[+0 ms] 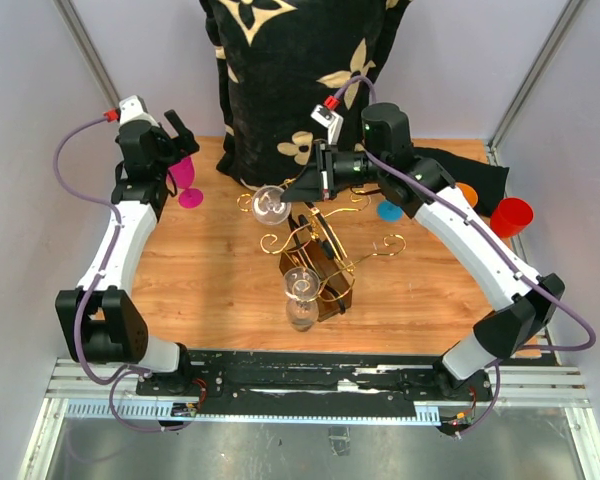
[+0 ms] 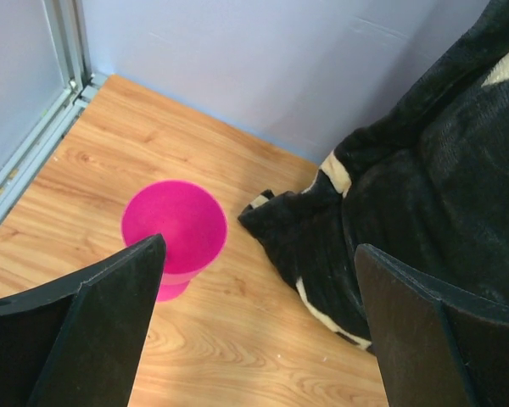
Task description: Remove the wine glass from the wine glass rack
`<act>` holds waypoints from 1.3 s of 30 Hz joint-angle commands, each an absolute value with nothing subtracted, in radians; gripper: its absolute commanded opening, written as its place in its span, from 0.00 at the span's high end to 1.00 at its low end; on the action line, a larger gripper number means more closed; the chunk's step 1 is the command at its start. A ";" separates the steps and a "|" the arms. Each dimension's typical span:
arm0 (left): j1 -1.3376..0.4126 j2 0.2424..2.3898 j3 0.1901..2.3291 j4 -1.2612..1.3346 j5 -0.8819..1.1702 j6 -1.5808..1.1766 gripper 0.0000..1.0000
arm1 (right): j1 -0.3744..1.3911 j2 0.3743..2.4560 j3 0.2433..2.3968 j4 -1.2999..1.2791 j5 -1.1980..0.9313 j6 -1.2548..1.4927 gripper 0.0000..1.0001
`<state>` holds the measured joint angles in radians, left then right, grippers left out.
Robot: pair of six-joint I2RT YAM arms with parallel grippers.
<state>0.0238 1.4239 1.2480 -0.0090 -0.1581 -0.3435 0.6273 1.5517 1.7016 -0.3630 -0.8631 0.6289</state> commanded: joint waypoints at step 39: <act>0.084 1.102 1.226 -0.821 0.359 -0.617 0.00 | 1.184 1.718 1.998 -0.735 -0.484 -0.427 0.99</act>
<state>0.0830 1.1057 1.1938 -0.6987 0.3233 -0.6609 1.1572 1.7294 1.9888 -0.7895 -0.5861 -0.2832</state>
